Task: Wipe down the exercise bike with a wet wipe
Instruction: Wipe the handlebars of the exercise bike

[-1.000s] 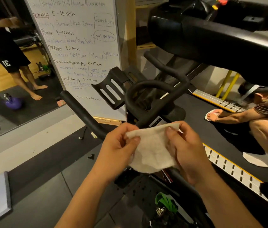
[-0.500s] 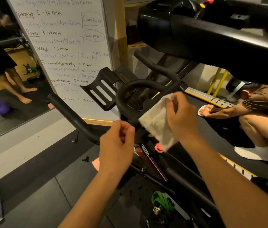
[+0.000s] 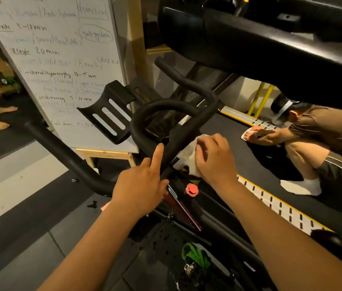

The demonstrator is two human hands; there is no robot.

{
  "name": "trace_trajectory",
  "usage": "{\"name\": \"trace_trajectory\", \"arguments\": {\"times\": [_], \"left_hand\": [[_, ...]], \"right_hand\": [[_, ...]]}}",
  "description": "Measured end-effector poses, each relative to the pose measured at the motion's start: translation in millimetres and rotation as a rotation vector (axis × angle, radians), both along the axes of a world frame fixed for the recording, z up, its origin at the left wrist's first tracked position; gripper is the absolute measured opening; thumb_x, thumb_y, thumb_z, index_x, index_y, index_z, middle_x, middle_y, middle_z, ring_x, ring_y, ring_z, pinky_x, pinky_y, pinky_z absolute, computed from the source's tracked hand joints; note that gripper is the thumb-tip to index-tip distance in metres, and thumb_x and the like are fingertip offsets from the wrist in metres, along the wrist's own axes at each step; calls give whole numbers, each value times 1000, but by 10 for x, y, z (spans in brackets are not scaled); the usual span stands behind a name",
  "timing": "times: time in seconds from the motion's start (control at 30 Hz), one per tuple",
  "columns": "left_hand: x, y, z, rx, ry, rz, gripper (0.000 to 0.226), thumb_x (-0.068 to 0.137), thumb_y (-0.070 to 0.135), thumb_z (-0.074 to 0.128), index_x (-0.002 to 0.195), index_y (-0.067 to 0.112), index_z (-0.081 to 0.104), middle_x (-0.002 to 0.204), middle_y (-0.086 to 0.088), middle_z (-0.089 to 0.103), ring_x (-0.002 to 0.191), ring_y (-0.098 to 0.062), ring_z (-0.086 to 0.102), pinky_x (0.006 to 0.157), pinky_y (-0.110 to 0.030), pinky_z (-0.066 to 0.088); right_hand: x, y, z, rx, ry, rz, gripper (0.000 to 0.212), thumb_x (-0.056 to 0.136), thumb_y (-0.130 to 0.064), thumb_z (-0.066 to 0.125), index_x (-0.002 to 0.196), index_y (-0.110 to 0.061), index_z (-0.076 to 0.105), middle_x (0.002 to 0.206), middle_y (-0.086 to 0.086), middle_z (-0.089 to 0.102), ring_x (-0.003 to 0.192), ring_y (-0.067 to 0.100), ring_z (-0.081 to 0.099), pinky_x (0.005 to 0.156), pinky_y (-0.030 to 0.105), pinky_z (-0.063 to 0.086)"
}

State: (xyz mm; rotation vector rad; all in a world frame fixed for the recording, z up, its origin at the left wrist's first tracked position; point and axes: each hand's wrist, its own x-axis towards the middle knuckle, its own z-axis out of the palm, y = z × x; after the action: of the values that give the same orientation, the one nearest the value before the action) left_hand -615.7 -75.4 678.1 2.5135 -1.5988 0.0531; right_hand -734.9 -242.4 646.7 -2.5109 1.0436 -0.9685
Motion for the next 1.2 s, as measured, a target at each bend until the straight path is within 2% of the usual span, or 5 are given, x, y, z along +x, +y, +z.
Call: {"name": "trace_trajectory", "arguments": {"times": [0.13,0.33,0.67,0.9,1.2], "left_hand": [[86,-43,38,53,-19,-79,86,101,50,37,141,41,-39,119,0,57,76,-17,62,65,-32,54],[75,-82,-43,-41,73,-48,79,100,52,34,144,44,-32,106,3,54,65,-16,58,61,-34,56],[105,-42,-54,-11,98,-113,80,103,47,29,139,34,-42,98,1,44,55,-8,43,45,-23,30],[138,-43,-79,-52,140,-130,79,103,45,30,143,33,-37,96,2,42,57,-10,49,47,-25,38],[118,-32,-73,-40,147,-100,80,103,47,31,141,36,-38,104,2,51,62,-9,52,50,-24,38]], "right_hand": [[-199,164,-122,-120,83,83,33,93,-26,62,120,-9,65,87,6,58,66,14,52,53,17,35],[189,-503,252,241,142,-213,22,95,-31,55,75,-23,61,79,4,63,73,23,58,58,27,35],[261,302,315,-5,382,-391,21,99,-33,46,106,-18,59,82,9,65,70,26,59,57,32,38],[518,-380,486,125,491,-548,20,96,-16,48,113,-15,59,107,14,63,96,34,61,69,38,45],[205,715,243,40,519,-177,23,96,-22,53,119,-18,58,89,7,69,80,26,68,71,39,56]]}}
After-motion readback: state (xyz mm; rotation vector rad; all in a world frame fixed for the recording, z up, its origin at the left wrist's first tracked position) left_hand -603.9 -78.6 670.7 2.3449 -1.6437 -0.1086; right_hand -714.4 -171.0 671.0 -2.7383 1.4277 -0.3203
